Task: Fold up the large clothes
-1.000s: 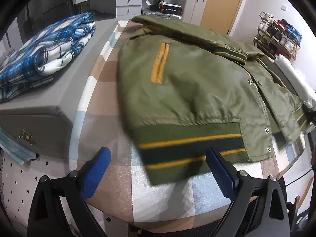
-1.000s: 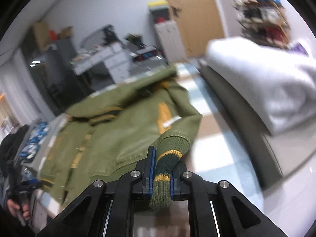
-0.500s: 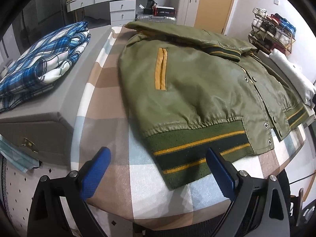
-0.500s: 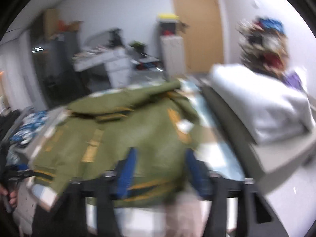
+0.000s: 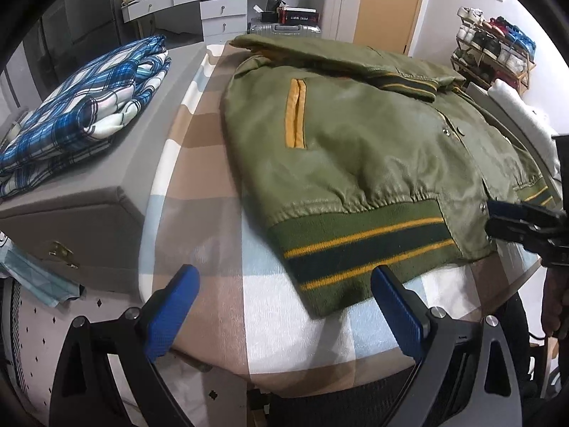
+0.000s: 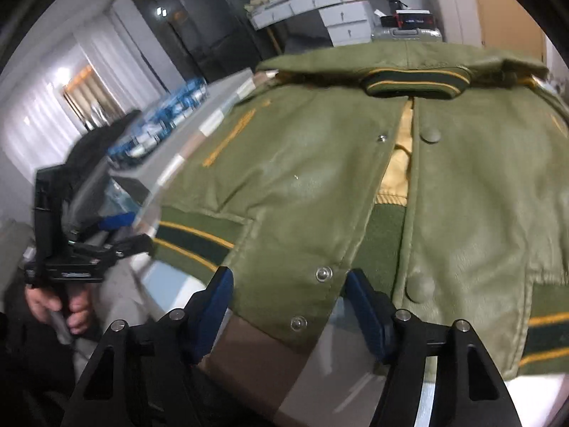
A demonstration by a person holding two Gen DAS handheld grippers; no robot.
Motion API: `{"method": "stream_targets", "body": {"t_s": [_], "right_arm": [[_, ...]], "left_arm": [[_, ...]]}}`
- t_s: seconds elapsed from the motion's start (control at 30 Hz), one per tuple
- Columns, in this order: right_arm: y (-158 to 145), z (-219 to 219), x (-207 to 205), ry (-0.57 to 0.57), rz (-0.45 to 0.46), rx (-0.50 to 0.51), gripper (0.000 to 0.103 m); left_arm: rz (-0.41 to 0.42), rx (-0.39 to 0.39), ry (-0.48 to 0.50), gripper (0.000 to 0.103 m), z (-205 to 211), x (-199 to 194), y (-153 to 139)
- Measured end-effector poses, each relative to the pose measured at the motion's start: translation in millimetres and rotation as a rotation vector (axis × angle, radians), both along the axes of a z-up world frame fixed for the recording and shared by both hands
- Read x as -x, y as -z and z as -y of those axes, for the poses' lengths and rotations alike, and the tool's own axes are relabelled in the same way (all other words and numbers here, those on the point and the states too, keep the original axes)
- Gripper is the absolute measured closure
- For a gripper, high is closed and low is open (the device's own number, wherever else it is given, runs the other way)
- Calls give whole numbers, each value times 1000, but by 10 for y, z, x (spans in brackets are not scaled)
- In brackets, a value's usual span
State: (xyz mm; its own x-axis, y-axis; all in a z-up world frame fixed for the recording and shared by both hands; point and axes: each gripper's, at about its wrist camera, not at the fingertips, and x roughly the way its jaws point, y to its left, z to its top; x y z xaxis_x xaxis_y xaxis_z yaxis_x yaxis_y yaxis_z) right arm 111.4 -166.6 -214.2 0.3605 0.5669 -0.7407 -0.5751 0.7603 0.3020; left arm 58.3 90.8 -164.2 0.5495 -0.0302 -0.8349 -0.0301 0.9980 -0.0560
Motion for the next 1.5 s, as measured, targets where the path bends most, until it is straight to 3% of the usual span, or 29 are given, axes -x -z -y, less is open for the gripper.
{"method": "stream_targets", "body": {"t_s": [0.03,0.1,0.17,0.2,0.37,0.53,0.63,0.7,0.8,0.87,0.93,0.97,1.0,1.03,1.1,1.27,1.33,1.5], "right_arm": [[-25,-8,-13,-10,-18,-31,62],[-35,72,-102,-11,-75,-124,66],[-62,169,-153,-22,-107,-238,77],[-84,180,-164,-45,-126,-302,96],[-211,127,-138,-48,-83,-392,96],[83,-152,-312,-25,-228,-267,93],[-37,-116,-307,-32,-210,-360,103],[-258,-50,-291,-39,-164,-458,103],[-650,58,-255,-44,-67,-563,103],[-837,51,-223,-38,-8,-529,103],[-881,54,-217,-36,-13,-484,99],[-844,71,-205,-18,-21,-446,98],[-785,89,-177,9,-17,-404,91],[-716,127,-161,29,-18,-369,73],[-481,191,-139,66,-53,-299,54],[-91,302,-247,131,-105,-176,54],[-4,321,-306,133,-137,-174,53],[-8,130,-371,64,-117,-184,51]], "left_arm": [[-3,4,0,9,6,-4,8],[-7,18,3,9,16,-7,12],[-1,29,11,9,27,4,-6],[5,29,20,9,37,15,-22],[19,24,59,9,109,46,-61],[15,20,108,9,253,51,-56],[11,26,137,9,337,62,-52],[9,8,144,9,386,55,-41],[21,-31,112,9,387,8,-39],[18,-32,75,9,331,-24,-50],[26,15,84,9,283,-19,-90],[37,19,87,9,283,-2,-109],[47,12,93,9,293,16,-120],[50,-1,97,9,310,26,-117],[42,-23,97,9,329,24,-77],[7,4,110,9,363,4,-7],[19,-1,112,9,371,11,-26],[13,11,103,9,326,-20,-6]]}}
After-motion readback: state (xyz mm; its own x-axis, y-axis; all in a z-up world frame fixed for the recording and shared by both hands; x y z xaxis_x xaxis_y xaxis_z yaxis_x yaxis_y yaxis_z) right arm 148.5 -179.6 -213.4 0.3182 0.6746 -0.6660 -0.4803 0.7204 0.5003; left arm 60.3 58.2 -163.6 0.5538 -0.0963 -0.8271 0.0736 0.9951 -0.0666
